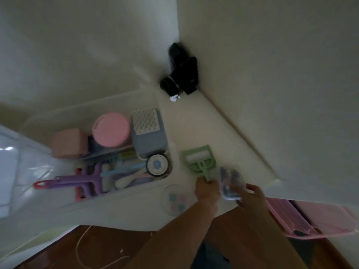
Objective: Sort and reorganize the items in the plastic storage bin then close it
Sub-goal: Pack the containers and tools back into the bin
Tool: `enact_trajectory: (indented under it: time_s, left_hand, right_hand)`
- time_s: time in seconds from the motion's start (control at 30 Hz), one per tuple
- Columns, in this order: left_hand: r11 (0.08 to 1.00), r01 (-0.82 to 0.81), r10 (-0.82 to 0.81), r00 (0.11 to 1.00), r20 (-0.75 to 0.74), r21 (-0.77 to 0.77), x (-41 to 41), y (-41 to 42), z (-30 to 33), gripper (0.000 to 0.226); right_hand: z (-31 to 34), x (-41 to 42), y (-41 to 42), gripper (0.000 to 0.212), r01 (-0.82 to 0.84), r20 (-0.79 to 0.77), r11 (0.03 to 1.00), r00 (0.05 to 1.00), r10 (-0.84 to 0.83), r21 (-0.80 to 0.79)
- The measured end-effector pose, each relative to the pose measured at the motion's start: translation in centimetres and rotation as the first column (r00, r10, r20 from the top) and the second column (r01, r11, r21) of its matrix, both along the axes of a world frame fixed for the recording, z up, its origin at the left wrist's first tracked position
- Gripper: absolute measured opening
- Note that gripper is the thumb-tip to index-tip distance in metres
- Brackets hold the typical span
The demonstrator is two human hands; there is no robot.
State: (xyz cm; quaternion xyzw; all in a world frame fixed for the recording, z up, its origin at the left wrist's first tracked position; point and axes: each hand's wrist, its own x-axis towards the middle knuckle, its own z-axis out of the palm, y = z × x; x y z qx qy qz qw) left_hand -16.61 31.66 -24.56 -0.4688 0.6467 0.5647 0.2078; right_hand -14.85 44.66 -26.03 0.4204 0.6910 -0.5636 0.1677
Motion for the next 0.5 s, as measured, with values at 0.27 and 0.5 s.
enact_trajectory:
  time_s: [0.27, 0.5]
  left_hand:
    - [0.868, 0.032, 0.095, 0.969, -0.229, 0.495, 1.3, -3.0, 8.2, 0.004]
    - [0.885, 0.272, -0.032, 0.846, -0.533, 0.379, 2.6, -14.7, 20.7, 0.011]
  right_hand:
    - [12.0, 0.3, -0.1, 0.018, 0.092, -0.159, 0.981, 0.980, -0.119, -0.170]
    - [25.6, -0.5, -8.0, 0.082, -0.181, -0.412, 0.964, 0.907, 0.086, -0.197]
